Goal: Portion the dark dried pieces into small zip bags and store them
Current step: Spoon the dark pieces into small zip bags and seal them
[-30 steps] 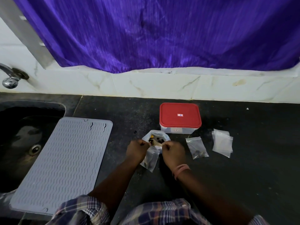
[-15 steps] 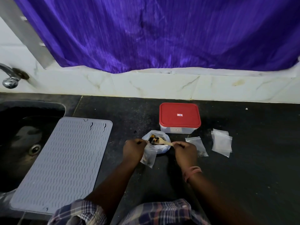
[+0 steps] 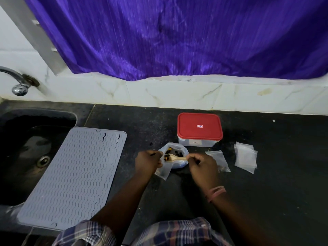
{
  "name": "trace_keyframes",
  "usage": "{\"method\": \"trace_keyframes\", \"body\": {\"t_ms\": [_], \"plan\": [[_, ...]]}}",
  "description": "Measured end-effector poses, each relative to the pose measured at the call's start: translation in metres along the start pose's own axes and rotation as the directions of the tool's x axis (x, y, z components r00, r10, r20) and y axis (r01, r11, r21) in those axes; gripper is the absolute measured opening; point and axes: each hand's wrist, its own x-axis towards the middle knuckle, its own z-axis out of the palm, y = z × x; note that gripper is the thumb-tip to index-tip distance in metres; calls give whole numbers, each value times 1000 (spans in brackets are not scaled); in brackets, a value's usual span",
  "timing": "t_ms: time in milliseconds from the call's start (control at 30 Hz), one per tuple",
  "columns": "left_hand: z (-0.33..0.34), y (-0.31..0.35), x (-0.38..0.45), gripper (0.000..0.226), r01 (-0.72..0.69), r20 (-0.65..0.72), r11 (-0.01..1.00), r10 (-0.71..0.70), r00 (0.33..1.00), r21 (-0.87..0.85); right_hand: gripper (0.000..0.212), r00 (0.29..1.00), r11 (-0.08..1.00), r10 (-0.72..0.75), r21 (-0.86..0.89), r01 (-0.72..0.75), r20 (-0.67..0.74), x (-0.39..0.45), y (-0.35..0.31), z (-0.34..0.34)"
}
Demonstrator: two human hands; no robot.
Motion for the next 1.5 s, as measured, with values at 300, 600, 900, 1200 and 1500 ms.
{"method": "trace_keyframes", "body": {"t_ms": [300,600,900,1200,1500], "plan": [[3,-6,1,12,-52,0,997,52,999,-62,43,813,676,-513,-454,581,276,-6,-4,2],[0,-11,8,22,7,-11,999,-7,1000,-42,12,987,964,-144,-234,125,-67,10,5,3],[9,-9,11,28,-47,85,997,42,996,55,17,994,913,-66,-396,98,92,13,-2,32],[13,-16,17,20,-59,76,992,51,996,107,19,975,970,215,-127,-206,58,16,5,54],[12,-17,15,23,-54,52,994,50,997,91,21,735,693,670,267,-670,104,26,14,53]]}}
